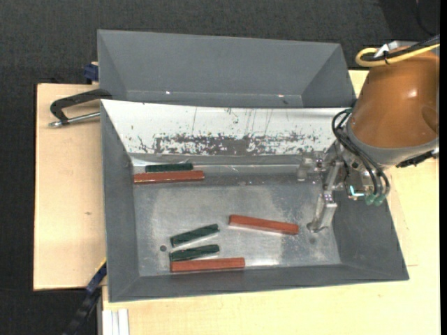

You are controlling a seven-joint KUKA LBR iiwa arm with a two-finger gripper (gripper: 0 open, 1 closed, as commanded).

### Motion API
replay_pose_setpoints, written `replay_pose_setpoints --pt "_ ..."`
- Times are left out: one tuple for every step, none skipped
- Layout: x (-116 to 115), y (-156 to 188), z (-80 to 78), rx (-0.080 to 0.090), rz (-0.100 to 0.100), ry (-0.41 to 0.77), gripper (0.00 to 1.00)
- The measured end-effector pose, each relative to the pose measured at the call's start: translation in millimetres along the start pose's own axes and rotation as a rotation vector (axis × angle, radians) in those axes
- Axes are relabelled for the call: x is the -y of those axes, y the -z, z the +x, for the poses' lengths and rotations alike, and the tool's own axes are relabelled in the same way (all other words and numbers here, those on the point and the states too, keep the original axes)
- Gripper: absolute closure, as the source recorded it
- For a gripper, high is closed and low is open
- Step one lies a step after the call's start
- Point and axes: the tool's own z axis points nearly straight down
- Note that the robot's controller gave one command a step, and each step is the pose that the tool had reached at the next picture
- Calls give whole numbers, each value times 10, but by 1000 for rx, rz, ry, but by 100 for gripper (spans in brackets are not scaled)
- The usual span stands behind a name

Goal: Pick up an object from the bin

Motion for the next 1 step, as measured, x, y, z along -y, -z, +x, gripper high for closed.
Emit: replay_pose_setpoints --pt "-1 34 -14 7 1 1 0"
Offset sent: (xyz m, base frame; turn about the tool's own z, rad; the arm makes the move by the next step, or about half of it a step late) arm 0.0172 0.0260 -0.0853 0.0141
